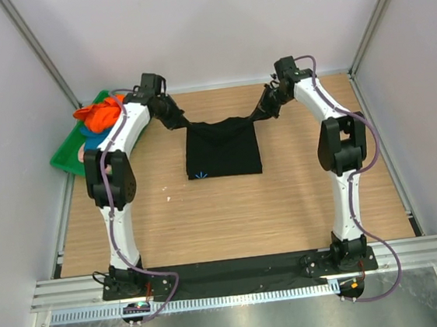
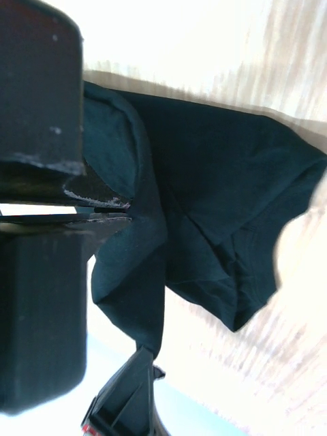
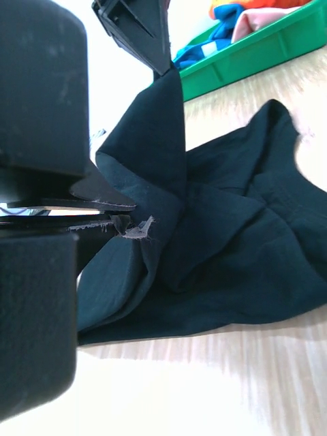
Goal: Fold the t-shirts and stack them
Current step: Fold the tshirt
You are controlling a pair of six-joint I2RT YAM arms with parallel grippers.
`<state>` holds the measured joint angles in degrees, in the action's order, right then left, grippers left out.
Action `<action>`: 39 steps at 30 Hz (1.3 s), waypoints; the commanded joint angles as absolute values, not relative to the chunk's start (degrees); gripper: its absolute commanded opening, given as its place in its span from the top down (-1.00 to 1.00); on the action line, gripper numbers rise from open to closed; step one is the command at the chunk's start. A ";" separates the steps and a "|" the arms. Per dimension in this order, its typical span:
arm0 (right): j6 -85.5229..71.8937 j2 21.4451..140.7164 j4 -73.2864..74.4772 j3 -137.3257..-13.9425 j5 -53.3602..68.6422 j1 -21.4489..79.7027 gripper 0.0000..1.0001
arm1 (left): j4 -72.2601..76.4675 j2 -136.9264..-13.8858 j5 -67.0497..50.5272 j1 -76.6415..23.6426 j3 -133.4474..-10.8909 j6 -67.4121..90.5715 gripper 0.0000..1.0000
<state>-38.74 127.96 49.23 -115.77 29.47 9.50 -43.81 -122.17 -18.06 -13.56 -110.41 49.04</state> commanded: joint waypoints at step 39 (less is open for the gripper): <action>-34.54 124.54 32.69 -103.37 37.53 10.80 0.27 | -28.39 -117.95 -27.17 -15.90 -96.25 43.86 0.55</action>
